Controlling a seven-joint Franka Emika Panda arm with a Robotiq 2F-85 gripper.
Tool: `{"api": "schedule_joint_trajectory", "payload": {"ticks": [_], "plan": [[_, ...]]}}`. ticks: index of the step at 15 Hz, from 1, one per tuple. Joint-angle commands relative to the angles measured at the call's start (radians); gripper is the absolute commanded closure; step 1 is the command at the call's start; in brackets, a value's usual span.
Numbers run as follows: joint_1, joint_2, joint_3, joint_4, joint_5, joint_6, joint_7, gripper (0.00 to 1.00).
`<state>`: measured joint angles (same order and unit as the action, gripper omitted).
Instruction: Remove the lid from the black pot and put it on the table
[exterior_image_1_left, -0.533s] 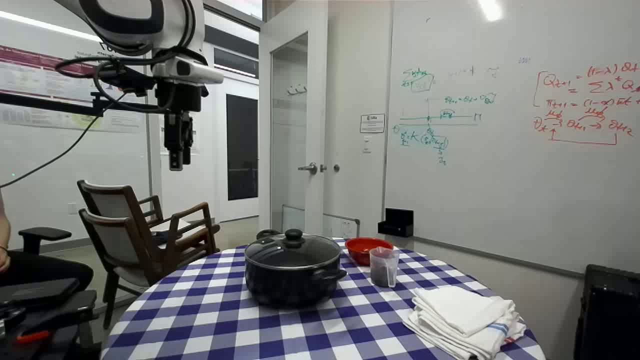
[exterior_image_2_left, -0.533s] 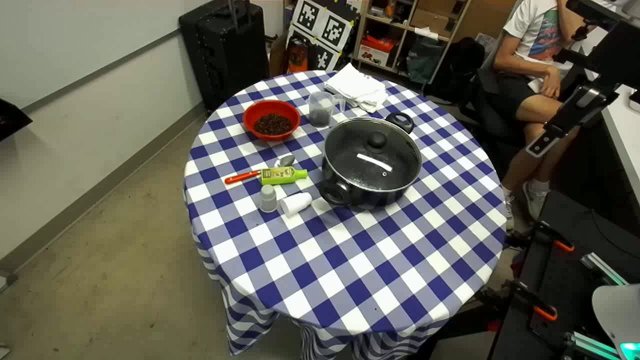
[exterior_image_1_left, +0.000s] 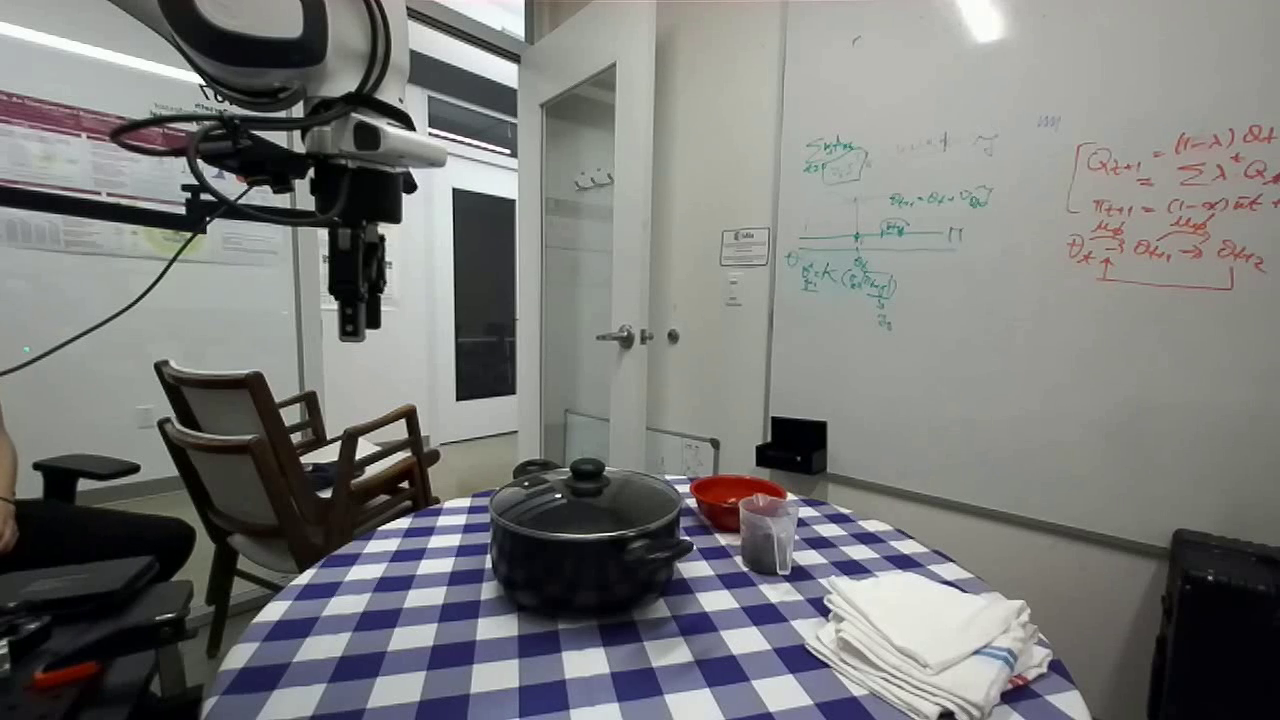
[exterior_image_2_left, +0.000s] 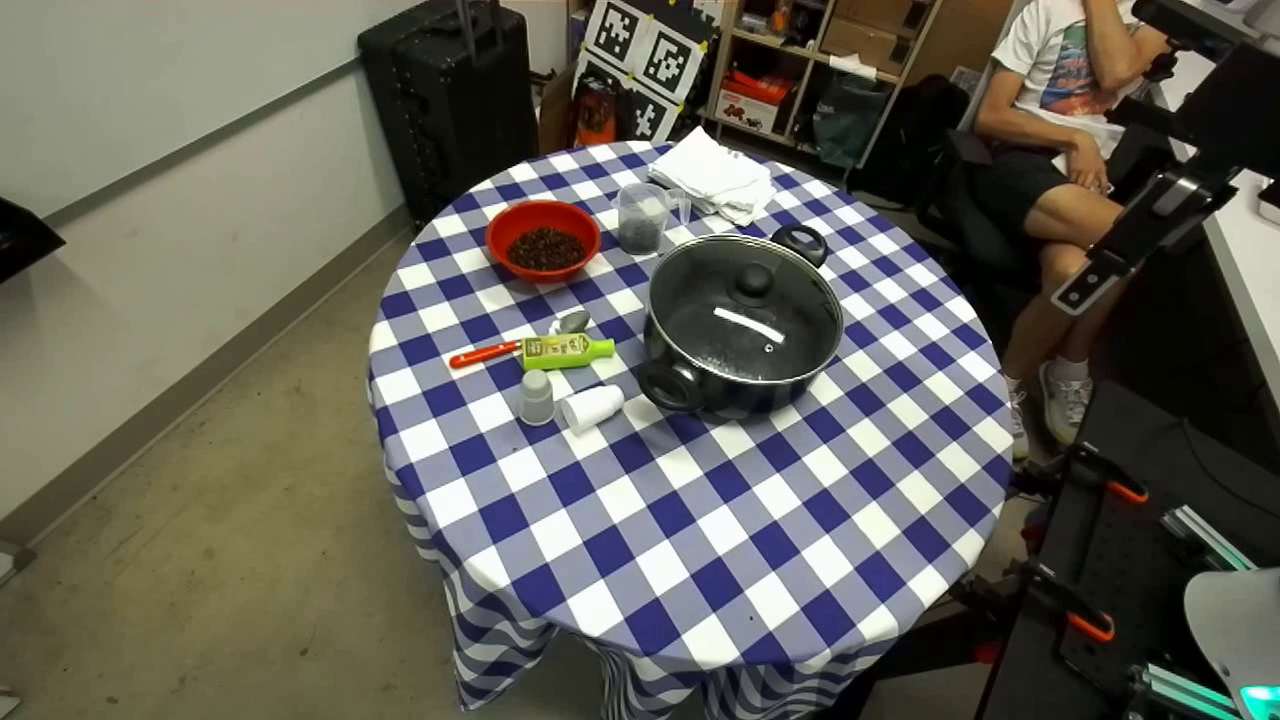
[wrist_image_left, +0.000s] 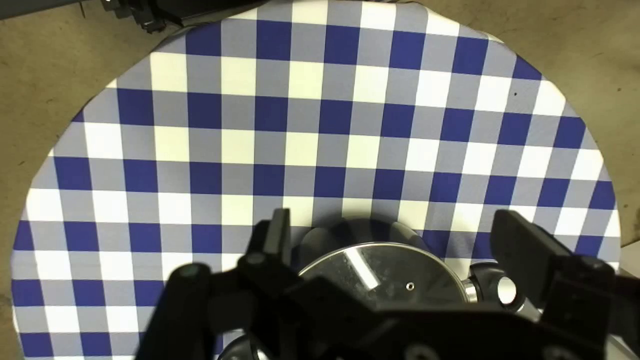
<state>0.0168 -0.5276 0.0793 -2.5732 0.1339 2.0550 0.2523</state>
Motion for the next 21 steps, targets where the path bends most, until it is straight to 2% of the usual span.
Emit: {"api": "schedule_joint_trajectory", "payload": {"ticks": [1, 6, 10, 15, 21], "plan": [[-0.002, 0.000, 0.001, 0.002, 0.000, -0.002, -0.001, 0.00], [-0.007, 0.039, -0.006, 0.018, -0.002, 0.016, -0.012, 0.00], [-0.019, 0.159, -0.002, 0.066, -0.026, 0.132, -0.020, 0.00], [-0.020, 0.395, 0.011, 0.204, -0.060, 0.311, 0.020, 0.00], [0.012, 0.688, -0.005, 0.466, -0.205, 0.255, 0.046, 0.00]]}}
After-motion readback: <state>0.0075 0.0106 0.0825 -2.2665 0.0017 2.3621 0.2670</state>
